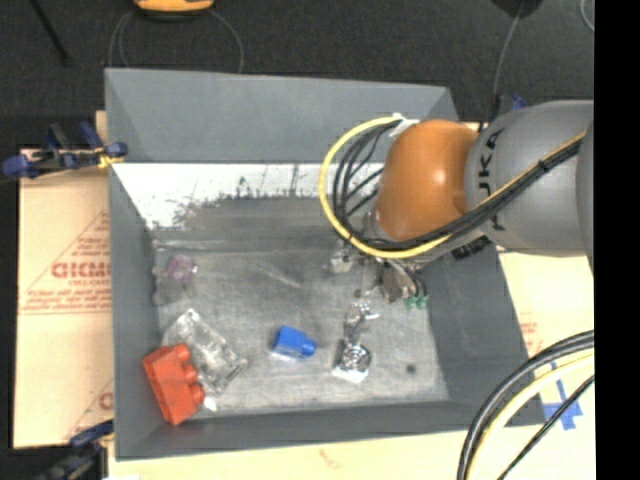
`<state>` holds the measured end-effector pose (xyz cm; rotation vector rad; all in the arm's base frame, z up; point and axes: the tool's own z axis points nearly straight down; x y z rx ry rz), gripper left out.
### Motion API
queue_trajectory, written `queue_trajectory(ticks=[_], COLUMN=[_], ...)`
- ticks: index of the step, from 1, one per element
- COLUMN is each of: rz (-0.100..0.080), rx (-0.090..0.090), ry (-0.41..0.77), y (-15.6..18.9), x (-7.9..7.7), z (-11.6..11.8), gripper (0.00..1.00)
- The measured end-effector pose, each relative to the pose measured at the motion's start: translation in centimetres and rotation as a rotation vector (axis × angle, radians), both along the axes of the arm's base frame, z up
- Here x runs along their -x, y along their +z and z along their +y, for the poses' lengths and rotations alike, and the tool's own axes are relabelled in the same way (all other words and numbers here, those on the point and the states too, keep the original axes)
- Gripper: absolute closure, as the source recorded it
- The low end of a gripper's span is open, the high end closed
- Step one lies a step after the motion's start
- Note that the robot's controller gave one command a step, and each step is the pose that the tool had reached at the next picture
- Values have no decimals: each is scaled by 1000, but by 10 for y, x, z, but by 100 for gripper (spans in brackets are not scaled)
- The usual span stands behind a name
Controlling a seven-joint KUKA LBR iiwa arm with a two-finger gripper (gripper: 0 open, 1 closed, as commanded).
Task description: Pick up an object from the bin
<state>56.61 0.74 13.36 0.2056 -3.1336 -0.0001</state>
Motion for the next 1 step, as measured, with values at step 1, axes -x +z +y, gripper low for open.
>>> queue_trajectory(ticks=[1], rz=[-11], rx=[1], ry=[238], y=[-59], x=[66], z=[34], gripper=[0])
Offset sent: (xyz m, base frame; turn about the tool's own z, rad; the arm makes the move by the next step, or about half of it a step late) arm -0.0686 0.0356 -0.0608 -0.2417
